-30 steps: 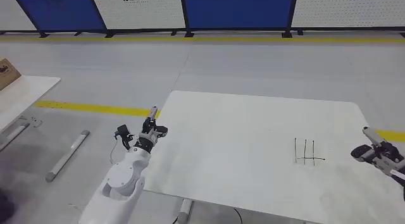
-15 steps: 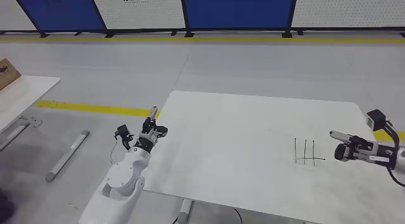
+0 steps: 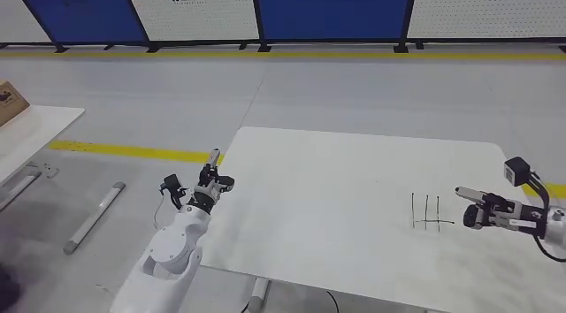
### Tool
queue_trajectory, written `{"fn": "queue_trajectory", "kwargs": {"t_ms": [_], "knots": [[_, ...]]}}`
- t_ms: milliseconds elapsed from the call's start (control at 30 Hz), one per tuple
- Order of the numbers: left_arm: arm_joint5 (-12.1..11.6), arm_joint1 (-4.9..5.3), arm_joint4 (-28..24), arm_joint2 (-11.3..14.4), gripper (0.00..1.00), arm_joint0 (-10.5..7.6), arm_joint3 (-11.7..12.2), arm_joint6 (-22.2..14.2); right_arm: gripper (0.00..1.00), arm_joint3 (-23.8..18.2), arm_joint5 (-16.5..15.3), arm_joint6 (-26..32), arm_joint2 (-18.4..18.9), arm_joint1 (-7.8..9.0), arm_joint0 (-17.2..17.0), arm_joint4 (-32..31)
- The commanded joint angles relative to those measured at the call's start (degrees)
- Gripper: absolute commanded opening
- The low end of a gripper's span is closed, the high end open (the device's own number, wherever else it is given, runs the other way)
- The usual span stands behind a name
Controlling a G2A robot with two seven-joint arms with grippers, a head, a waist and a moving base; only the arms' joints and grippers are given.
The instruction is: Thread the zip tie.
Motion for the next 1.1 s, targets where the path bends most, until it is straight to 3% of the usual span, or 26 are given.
{"fn": "queue_trajectory", "kwargs": {"t_ms": [0, 100, 267, 367, 833, 933, 1067], "knots": [[0.0, 0.0, 0.0, 0.0, 1.0, 0.0, 0.0, 0.0, 1.0, 1.12, -5.54, 0.0, -2.65, 0.04, -0.43, -1.99], [0.0, 0.0, 0.0, 0.0, 1.0, 0.0, 0.0, 0.0, 1.0, 4.37, -9.02, 0.0, -2.72, 0.56, 0.67, -1.38], [0.0, 0.0, 0.0, 0.0, 1.0, 0.0, 0.0, 0.0, 1.0, 8.13, -15.98, 0.0, -5.83, 2.56, 1.82, 3.6], [0.0, 0.0, 0.0, 0.0, 1.0, 0.0, 0.0, 0.0, 1.0, 10.33, -19.06, 0.0, -10.49, 3.97, 3.5, 4.11], [0.0, 0.0, 0.0, 0.0, 1.0, 0.0, 0.0, 0.0, 1.0, 11.38, -18.3, 0.0, -11.01, 4.11, 3.85, 4.33], [0.0, 0.0, 0.0, 0.0, 1.0, 0.0, 0.0, 0.0, 1.0, 14.37, -16.31, 0.0, -12.37, 4.04, 6.3, 5.48], [0.0, 0.0, 0.0, 0.0, 1.0, 0.0, 0.0, 0.0, 1.0, 17.37, -16.16, 0.0, -15.04, 4.06, 8.82, 6.51]]}}
